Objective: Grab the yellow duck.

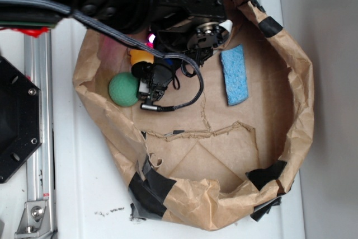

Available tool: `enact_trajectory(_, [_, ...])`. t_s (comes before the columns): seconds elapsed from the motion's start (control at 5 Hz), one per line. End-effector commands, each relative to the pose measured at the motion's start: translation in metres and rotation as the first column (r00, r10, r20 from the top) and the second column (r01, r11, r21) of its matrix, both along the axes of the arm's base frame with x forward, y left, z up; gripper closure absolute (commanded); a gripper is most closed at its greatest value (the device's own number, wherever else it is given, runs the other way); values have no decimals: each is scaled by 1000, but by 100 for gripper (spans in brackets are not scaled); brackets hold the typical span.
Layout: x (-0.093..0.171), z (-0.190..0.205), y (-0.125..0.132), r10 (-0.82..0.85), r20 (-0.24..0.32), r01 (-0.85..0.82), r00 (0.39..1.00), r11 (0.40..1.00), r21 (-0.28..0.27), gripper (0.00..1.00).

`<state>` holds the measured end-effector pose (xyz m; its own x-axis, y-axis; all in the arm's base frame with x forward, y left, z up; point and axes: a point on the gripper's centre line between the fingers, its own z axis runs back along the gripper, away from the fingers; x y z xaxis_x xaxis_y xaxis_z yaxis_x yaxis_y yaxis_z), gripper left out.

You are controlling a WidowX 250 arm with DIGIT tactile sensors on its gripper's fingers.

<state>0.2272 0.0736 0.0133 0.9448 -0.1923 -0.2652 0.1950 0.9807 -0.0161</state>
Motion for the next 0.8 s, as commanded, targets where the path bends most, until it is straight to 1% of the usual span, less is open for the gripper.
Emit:
enact_trajectory(0.0, [-9,3,11,-27,-58,36,998,986,165,100])
enact_trajectory(0.2, [-10,11,11,-34,-34,39,999,984,171,100])
enact_trajectory(0.4, [-9,21,12,-57,-12,59,998,987,149,100])
enact_trajectory(0.6, [5,56,12,-44,105,34,993,995,96,100])
